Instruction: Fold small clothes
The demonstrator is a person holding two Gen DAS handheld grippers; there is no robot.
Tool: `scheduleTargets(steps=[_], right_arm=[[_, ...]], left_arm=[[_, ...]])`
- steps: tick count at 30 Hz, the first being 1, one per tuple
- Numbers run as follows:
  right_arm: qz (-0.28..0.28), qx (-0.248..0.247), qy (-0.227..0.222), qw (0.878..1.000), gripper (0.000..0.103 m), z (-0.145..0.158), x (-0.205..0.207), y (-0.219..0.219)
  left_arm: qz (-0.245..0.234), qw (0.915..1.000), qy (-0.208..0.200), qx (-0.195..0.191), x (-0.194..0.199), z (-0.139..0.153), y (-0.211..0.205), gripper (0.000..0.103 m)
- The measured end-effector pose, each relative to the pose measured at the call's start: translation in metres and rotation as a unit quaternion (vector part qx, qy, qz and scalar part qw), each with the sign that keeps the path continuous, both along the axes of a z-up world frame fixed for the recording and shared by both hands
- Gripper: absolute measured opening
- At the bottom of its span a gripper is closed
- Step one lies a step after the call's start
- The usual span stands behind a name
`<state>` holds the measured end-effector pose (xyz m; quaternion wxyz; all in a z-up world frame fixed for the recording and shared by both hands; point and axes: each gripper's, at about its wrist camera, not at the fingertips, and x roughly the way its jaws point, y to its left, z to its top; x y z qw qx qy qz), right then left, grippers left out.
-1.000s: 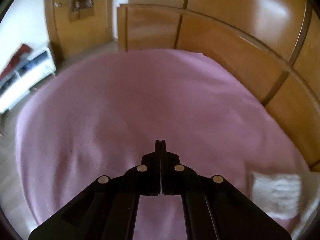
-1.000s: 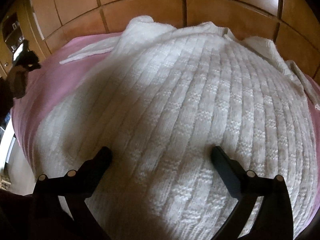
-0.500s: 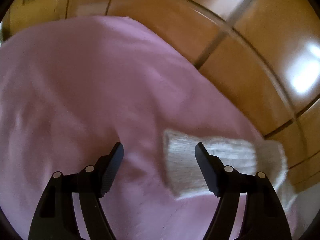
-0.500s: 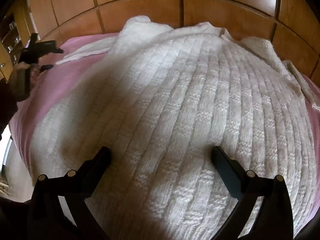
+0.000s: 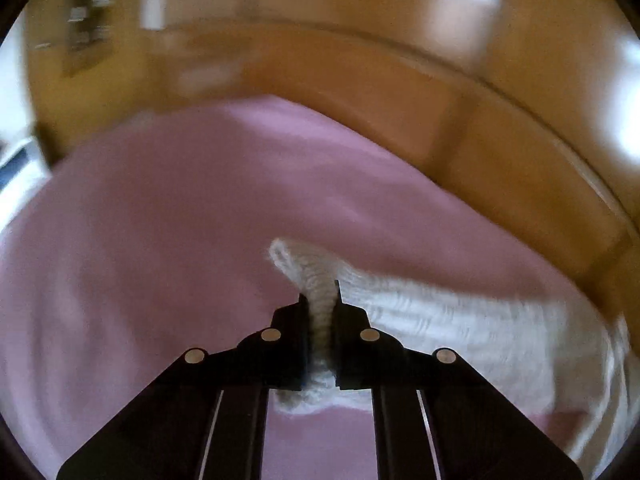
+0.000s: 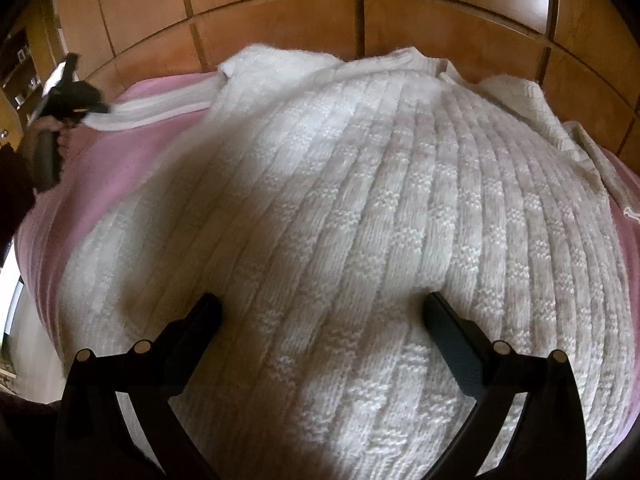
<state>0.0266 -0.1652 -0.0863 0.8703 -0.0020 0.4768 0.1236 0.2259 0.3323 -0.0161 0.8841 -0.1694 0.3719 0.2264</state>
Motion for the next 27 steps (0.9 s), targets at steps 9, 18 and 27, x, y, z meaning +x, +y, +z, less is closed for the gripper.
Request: scheduleTargets(steps=[9,18,27], right_arm=[[-0.01,-0.003,-0.008,1.0,0.101,0.0,-0.007,0.002],[-0.008,0.006,0.0,1.0,0.101,0.013,-0.015,-0.016],[-0.171,-0.006,-0.007,0.985,0.101,0.042,-0.062,-0.157]], left_arm=[[0.093,0.9931,0.031,0.065,-0.055,0.008,0.062,0.007],[-0.161,0.9797,-0.012,-0.118,-0.101,-0.002,-0.058,0.069],[-0.368,0.8946,0.036,-0.25,-0.189,-0.034,-0.17,0.069]])
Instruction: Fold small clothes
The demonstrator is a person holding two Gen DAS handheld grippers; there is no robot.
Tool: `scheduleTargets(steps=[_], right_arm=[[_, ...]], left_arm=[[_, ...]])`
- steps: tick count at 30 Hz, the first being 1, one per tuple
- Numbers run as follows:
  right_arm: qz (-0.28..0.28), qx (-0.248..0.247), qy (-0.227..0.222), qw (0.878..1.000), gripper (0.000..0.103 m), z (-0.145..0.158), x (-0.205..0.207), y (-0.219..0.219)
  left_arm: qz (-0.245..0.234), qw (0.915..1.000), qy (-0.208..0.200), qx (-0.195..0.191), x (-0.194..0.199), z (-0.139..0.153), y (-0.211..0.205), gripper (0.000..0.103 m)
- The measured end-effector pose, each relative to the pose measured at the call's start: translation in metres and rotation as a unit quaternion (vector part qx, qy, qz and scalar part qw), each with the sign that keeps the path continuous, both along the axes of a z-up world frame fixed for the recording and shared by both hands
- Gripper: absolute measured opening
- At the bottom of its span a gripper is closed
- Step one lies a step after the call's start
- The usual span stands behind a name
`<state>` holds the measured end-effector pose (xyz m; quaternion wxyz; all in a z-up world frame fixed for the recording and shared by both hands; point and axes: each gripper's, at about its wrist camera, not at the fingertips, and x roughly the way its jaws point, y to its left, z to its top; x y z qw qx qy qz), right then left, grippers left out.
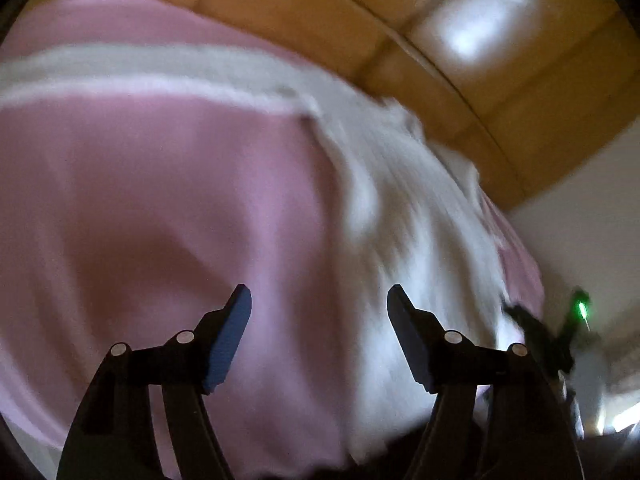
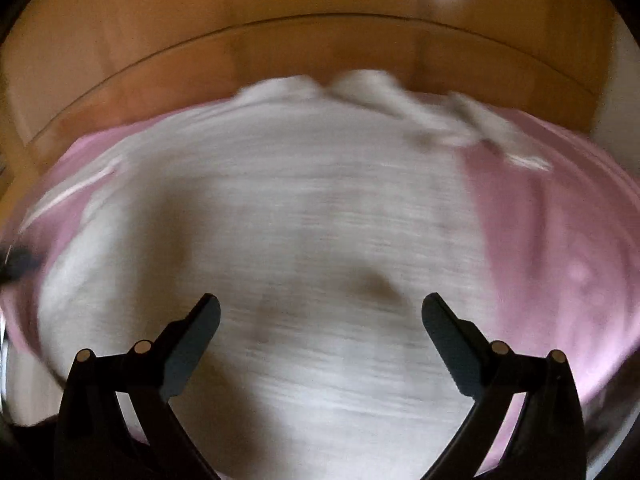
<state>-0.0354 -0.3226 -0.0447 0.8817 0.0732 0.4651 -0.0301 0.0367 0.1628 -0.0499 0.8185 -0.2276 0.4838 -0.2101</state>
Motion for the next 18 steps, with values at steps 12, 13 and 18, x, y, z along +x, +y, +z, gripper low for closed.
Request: scheduleTargets(steps=[12,13,18], right_arm=[[-0.013,0.149,0.059,0.987,0.011,-0.005,-0.046,-0.043],[0.002,0.153,0.041,0.987,0.011,0.012,-0.048,-0.042],[0.033,0.15,-0.016,0.988,0.007,0.071,-0.073,-0.051]], left_arm=[[-0.051,0.9987,-0.007,0.004,-0.023,-0.012,-0.057,0.005],[-0.053,0.9984,-0.018,-0.006,-0.021,-0.006,-0.059,0.004],[-0.068,0.9955,-0.053,-0.041,-0.041,0.033,-0.041,0.004]])
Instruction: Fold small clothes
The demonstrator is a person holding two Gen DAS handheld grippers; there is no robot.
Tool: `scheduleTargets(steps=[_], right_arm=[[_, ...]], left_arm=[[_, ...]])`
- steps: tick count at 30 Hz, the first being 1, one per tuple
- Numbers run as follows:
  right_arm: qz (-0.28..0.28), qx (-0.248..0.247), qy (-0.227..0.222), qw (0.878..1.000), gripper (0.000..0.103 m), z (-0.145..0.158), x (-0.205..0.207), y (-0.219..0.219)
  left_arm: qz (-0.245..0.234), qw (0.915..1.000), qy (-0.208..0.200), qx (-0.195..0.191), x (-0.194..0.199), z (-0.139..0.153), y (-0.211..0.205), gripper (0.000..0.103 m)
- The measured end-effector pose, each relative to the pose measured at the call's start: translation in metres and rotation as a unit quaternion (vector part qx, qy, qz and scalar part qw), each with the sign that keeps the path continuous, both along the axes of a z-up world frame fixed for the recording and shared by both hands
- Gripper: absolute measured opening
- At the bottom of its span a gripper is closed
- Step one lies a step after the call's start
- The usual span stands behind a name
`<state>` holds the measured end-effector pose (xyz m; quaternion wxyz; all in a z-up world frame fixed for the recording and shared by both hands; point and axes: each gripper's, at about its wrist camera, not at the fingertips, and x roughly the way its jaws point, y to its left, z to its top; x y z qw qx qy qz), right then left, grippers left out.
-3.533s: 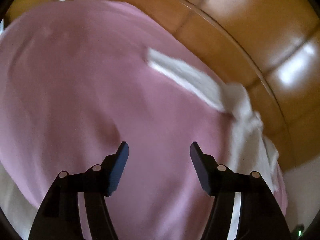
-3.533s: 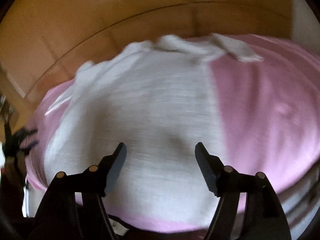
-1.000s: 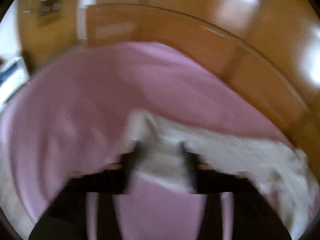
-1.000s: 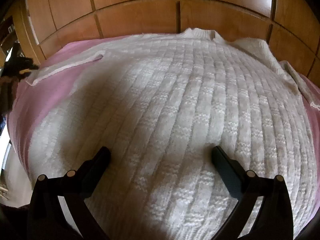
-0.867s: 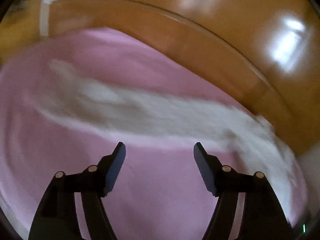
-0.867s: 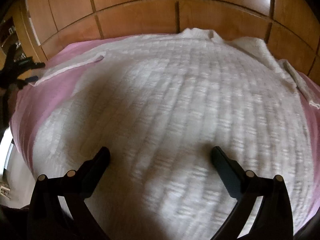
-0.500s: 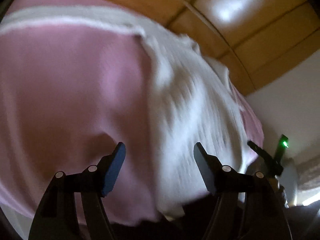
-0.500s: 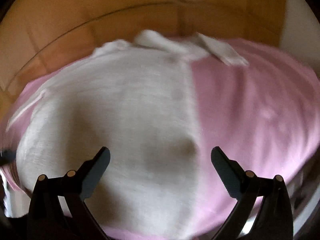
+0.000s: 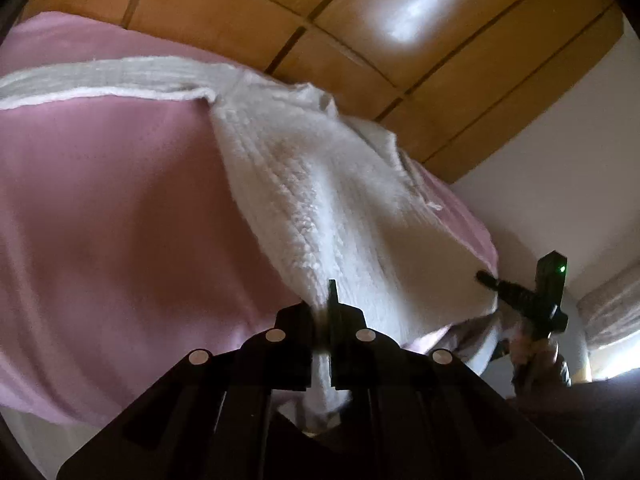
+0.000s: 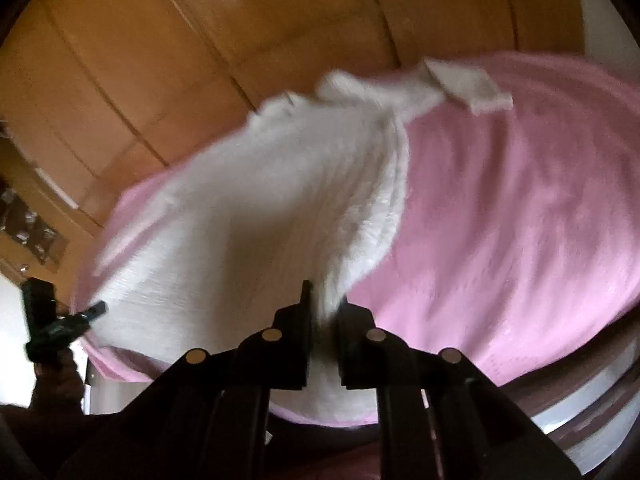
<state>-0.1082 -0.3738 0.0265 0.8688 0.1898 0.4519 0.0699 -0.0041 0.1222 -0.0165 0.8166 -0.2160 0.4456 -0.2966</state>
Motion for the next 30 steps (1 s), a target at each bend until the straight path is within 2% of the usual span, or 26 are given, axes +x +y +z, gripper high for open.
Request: scheduleTargets(steps=[2,5,7,10,11,12,13,15,18,21,24,27,30], right_arm=[[-0.001,-0.022,0.023,1.0,0.006,-0.007,-0.009,-0.003],[-0.013,-0.039,0.084,0.996,0.005,-0.045,-0.016,-0.009],[-0.023,-0.04,0.112,0.993,0.005,-0.067,-0.022,-0.015],[-0.023,-0.043,0.116,0.992,0.006,-0.073,-0.018,-0.017],[-0.023,-0.04,0.115,0.992,0.008,-0.071,-0.017,-0.018],[-0.031,-0.044,0.112,0.992,0.013,-0.068,-0.015,-0.022],[-0.041,-0.053,0.107,0.992,0.018,-0.067,-0.011,-0.026],[-0.073,-0.06,0.092,0.991,0.049,-0.062,-0.005,-0.04],[-0.105,-0.076,0.068,0.989,0.053,-0.054,0.012,-0.057],[-0.141,-0.106,0.036,0.984,0.064,-0.045,0.031,-0.076],[-0.165,-0.127,0.013,0.978,0.068,-0.039,0.064,-0.095],[-0.163,-0.16,-0.001,0.973,0.069,-0.039,0.1,-0.101],[-0.158,-0.182,-0.005,0.971,0.069,-0.046,0.146,-0.109]], left_arm=[[-0.003,0.9998,0.016,0.007,-0.007,-0.009,0.0,0.004],[-0.001,0.9973,0.067,0.029,-0.004,-0.045,-0.015,0.004],[0.013,0.9916,0.078,0.102,-0.001,-0.064,-0.022,0.004],[0.017,0.9901,0.1,0.096,0.01,-0.067,-0.017,0.006],[0.026,0.9889,0.084,0.12,0.013,-0.058,-0.017,0.009],[0.032,0.9881,0.064,0.136,0.015,-0.049,-0.018,0.019],[0.041,0.987,0.044,0.149,0.017,-0.04,-0.017,0.035],[0.067,0.9844,0.005,0.163,0.024,-0.019,-0.017,0.06],[0.086,0.983,-0.049,0.154,0.046,0.0,-0.035,0.061],[0.093,0.9794,-0.076,0.162,0.074,0.002,-0.067,0.061],[0.087,0.9747,-0.088,0.185,0.101,-0.004,-0.106,0.066],[0.074,0.9698,-0.094,0.213,0.123,-0.016,-0.142,0.066],[0.073,0.9612,-0.098,0.247,0.14,-0.028,-0.163,0.066]])
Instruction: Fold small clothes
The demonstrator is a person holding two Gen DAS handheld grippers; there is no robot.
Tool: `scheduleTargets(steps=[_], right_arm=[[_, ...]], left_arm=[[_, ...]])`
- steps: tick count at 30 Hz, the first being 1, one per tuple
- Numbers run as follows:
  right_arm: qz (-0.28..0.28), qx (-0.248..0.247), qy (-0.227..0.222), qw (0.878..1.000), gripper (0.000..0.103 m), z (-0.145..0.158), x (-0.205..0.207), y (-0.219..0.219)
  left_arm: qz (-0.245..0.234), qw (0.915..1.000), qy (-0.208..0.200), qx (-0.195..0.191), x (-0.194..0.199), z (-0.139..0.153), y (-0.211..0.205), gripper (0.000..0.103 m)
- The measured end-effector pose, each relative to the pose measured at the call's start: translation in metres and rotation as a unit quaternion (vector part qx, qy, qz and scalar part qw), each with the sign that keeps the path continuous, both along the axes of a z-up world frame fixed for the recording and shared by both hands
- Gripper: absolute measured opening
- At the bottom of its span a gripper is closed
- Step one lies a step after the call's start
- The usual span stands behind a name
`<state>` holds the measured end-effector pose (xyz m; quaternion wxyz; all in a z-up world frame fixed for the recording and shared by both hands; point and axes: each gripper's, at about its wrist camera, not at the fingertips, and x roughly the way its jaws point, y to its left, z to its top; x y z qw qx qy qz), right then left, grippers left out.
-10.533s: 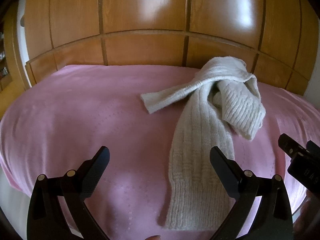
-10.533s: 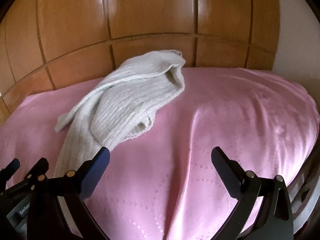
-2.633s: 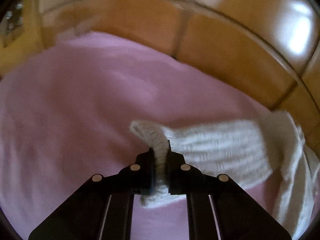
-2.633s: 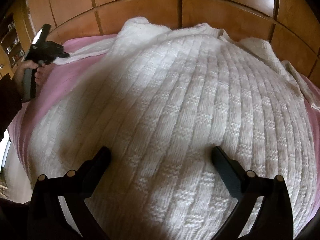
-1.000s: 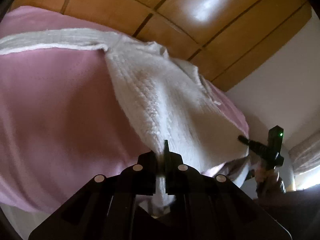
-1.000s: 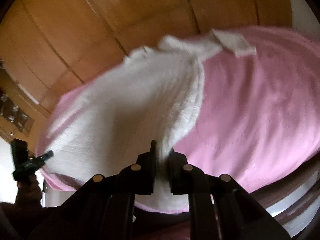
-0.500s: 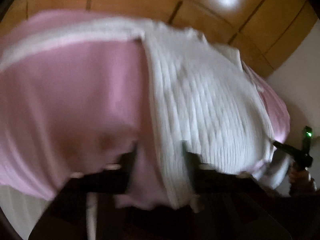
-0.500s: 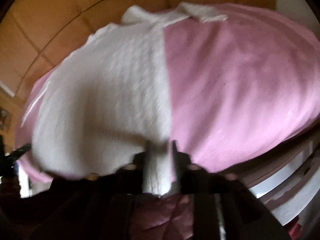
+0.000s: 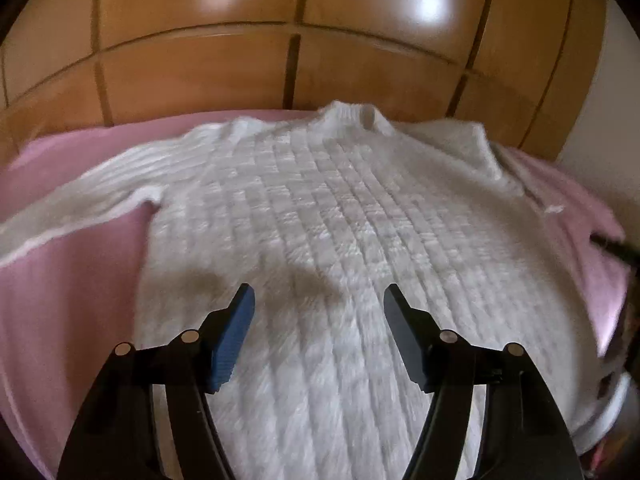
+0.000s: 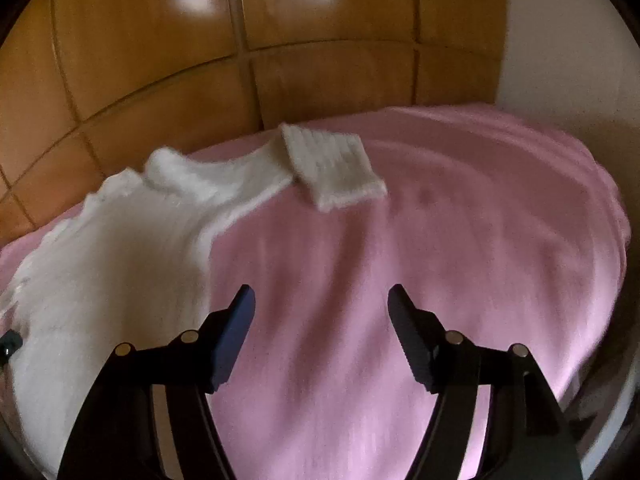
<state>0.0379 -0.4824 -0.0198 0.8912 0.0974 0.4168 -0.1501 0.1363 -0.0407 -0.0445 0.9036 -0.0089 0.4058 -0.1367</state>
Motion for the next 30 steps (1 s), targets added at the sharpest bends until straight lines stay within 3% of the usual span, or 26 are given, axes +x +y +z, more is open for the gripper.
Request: scheduleTargets(steps=[2,6,7,9,11,18,23,26,29,30], right_arm=[[0.006,-0.023,0.009,1.0,0.069,-0.007,0.031,-0.002],[0.009,-0.084,0.061,0.995,0.063,-0.037,0.09,-0.011],[0.006,-0.093,0.077,0.993,0.058,-0.044,0.1,-0.015],[-0.006,-0.109,0.114,0.987,0.028,-0.057,0.116,-0.027],[-0.018,-0.118,0.111,0.987,0.011,-0.048,0.118,-0.035],[-0.051,-0.144,0.029,0.988,0.007,0.043,0.076,-0.068],[-0.118,-0.174,-0.022,0.977,0.006,0.109,0.039,-0.115],[-0.153,-0.197,-0.012,0.968,0.006,0.116,0.039,-0.146],[-0.201,-0.217,0.027,0.955,0.005,0.098,0.042,-0.185],[-0.225,-0.221,0.049,0.948,0.0,0.086,0.043,-0.203]], left_arm=[[-0.002,0.9999,0.009,0.013,0.011,-0.013,-0.007,0.066],[-0.01,0.9998,0.015,-0.012,0.017,-0.023,-0.004,0.088],[-0.015,0.9996,0.017,-0.015,0.019,-0.023,-0.006,0.09],[-0.018,0.9997,0.015,-0.011,0.018,-0.024,-0.007,0.091],[-0.019,0.9997,0.014,-0.009,0.017,-0.024,-0.008,0.092],[-0.021,0.9995,0.014,-0.019,0.017,-0.024,-0.006,0.094],[-0.02,0.9995,0.016,-0.018,0.017,-0.024,-0.007,0.094],[-0.019,0.9996,0.016,-0.016,0.017,-0.024,-0.007,0.094],[-0.02,0.9996,0.017,-0.012,0.017,-0.024,-0.009,0.094],[-0.02,0.9996,0.017,-0.011,0.017,-0.023,-0.009,0.095]])
